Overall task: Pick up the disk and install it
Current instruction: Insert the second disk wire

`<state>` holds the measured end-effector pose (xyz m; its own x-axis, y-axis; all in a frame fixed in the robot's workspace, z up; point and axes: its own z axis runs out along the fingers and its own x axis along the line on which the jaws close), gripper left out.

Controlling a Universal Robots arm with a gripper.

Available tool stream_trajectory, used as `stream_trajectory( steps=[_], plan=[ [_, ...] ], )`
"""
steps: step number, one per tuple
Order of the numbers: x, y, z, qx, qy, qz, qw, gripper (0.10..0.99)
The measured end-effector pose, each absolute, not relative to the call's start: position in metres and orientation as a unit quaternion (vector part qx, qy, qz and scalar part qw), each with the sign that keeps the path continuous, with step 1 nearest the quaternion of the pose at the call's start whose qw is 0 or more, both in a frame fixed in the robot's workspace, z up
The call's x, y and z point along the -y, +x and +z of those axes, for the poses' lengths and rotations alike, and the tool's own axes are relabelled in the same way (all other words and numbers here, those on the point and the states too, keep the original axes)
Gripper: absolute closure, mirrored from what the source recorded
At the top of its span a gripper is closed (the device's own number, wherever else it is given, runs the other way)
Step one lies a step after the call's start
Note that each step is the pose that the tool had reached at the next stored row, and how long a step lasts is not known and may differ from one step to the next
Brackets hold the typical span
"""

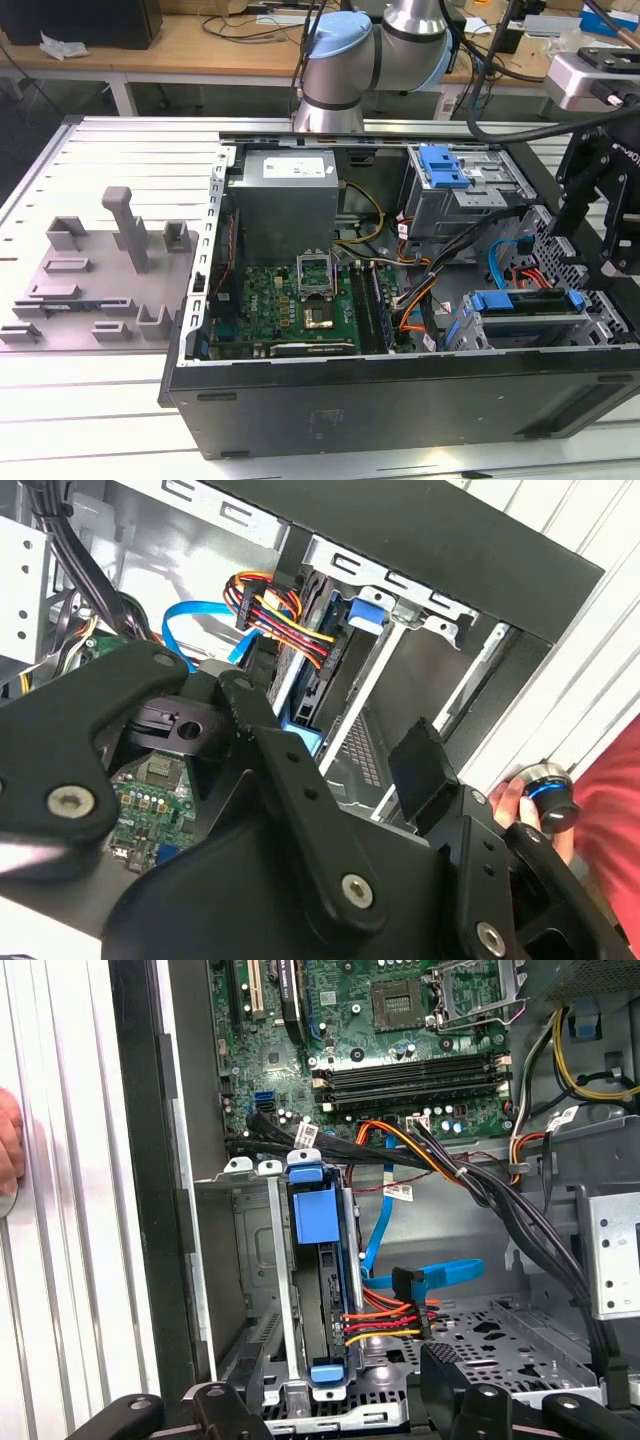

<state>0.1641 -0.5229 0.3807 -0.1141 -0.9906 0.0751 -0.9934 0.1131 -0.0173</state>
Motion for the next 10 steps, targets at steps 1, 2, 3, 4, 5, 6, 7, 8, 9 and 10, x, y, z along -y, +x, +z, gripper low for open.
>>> stream_trajectory(
  steps=[1,2,3,4,5,6,7,8,9,10],
  plan=[
    [0.5229,0.1641,0.3808,0.746,0.665,0.031,0.022,0.361],
    [0.5229,0.1641,0.3809,0.746,0.665,0.031,0.022,0.361],
    [0.5229,0.1641,0.381,0.746,0.665,0.031,0.022,0.361],
    [0.5229,0.1641,0.3811,0.746,0.665,0.031,0.022,0.361],
    [0.5229,0.1641,0.3813,0.746,0.665,0.031,0.022,0.361],
    [0.5229,0.1641,0.3813,0.746,0.665,0.031,0.022,0.361],
    [0.5229,0.1641,0.3814,0.746,0.665,0.031,0.022,0.361],
    [0.5229,0.1641,0.3814,0.746,0.665,0.031,0.022,0.361],
    [0.5229,0.1641,0.3815,0.746,0.665,0.031,0.022,0.361],
    [0.5186,0.1641,0.3815,0.745,0.665,0.035,0.026,0.361]
  ],
)
